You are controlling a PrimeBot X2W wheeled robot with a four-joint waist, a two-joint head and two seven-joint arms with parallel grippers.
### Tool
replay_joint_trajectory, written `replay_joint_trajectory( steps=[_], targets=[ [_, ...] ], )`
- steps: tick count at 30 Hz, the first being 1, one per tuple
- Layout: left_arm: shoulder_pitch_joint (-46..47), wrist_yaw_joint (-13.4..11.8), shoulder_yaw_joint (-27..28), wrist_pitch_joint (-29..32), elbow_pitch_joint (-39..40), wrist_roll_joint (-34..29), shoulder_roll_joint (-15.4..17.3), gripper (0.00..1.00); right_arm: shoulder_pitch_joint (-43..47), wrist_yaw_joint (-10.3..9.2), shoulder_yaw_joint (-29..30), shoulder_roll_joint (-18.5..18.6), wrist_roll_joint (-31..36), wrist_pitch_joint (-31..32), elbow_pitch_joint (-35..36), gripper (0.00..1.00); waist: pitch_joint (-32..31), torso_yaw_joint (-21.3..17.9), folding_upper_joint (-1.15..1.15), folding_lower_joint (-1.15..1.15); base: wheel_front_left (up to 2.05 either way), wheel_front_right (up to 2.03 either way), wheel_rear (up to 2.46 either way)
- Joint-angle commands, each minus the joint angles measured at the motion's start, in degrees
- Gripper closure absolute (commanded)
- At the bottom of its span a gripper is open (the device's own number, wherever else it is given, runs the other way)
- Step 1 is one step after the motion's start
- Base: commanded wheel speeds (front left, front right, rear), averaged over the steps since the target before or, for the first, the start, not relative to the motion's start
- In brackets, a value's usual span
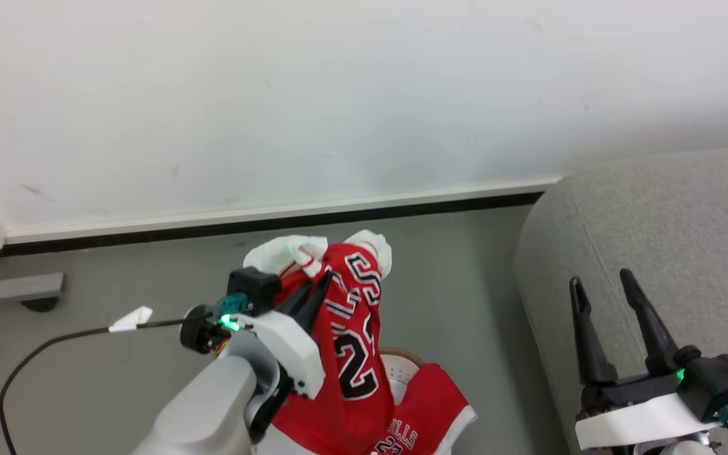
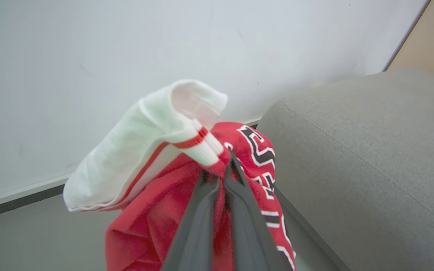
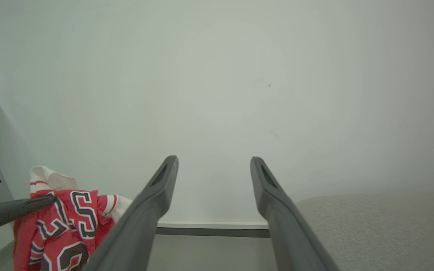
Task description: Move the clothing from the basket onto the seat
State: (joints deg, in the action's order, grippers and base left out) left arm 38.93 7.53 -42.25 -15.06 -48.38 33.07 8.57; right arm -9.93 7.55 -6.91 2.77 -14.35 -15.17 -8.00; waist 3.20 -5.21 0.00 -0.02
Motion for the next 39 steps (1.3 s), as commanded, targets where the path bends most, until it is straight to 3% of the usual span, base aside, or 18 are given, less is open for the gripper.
replay_joint_trajectory(
  steps=[1, 18, 29, 39],
  targets=[
    [0.52, -0.21, 0.49, -0.13, 0.99, -0.22, 0.29, 1.0, 0.91, -0.12, -0.16, 0.2, -0.49, 0.04, -0.35, 0.0, -1.59, 1.49, 0.0, 0.02, 0.0, 0.0, 0.0],
    [2.59, -3.1, 5.36, 1.5, 18.44, 0.77, 1.51, 1.0, 1.57, -0.12, -8.67, 0.21, -1.36, 0.03, -4.52, 0.0, -4.33, 3.76, 0.0, 0.02, 0.0, 0.0, 0.0],
    [0.92, -4.62, 5.47, 3.05, 23.24, 1.85, 2.77, 1.0, 0.22, -0.12, -13.15, 0.2, -1.75, 0.04, -6.55, 0.0, -4.21, 4.4, 0.0, 0.02, 0.0, 0.0, 0.0],
    [-1.83, -3.99, 2.16, 3.82, 25.64, 2.45, 0.2, 1.0, -5.17, -0.12, -23.22, 0.35, -5.09, 0.04, -15.12, 0.0, -3.9, 7.58, 0.0, 0.02, 0.0, 0.0, 0.0]
  ],
)
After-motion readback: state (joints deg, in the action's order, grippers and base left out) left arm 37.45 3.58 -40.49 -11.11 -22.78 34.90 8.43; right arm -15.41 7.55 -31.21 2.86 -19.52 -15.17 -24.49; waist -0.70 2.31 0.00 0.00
